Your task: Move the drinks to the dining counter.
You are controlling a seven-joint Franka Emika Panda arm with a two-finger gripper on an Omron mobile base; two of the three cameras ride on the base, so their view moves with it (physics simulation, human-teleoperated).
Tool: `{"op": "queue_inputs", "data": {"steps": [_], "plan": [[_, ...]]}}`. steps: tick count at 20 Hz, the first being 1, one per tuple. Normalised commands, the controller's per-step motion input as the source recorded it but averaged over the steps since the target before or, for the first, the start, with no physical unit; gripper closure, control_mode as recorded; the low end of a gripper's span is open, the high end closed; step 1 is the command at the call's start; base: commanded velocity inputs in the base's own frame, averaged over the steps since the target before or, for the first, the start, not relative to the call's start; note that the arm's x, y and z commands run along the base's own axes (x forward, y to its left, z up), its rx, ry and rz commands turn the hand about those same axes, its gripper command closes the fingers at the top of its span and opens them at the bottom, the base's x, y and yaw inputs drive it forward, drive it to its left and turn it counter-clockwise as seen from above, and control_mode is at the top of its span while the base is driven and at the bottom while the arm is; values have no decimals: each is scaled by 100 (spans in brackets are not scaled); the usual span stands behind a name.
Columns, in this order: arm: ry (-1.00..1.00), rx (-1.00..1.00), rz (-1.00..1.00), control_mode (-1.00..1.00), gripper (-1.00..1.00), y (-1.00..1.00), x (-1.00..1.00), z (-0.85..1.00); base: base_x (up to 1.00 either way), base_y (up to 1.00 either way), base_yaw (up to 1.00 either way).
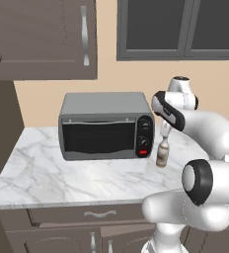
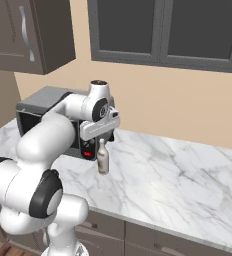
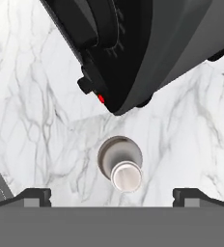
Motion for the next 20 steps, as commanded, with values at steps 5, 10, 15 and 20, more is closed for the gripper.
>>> {"op": "queue_inputs", "data": {"steps": [5,10,15,20], "plan": [[1,0,0,-100,-100,-3,12,-18,0,0,0],[0,0,0,-100,-100,-9,12,-7,0,0,0],[0,0,0,-100,-100,-13,12,-2,0,0,0],[2,0,0,-100,-100,-2,4,-8,0,0,0]]}}
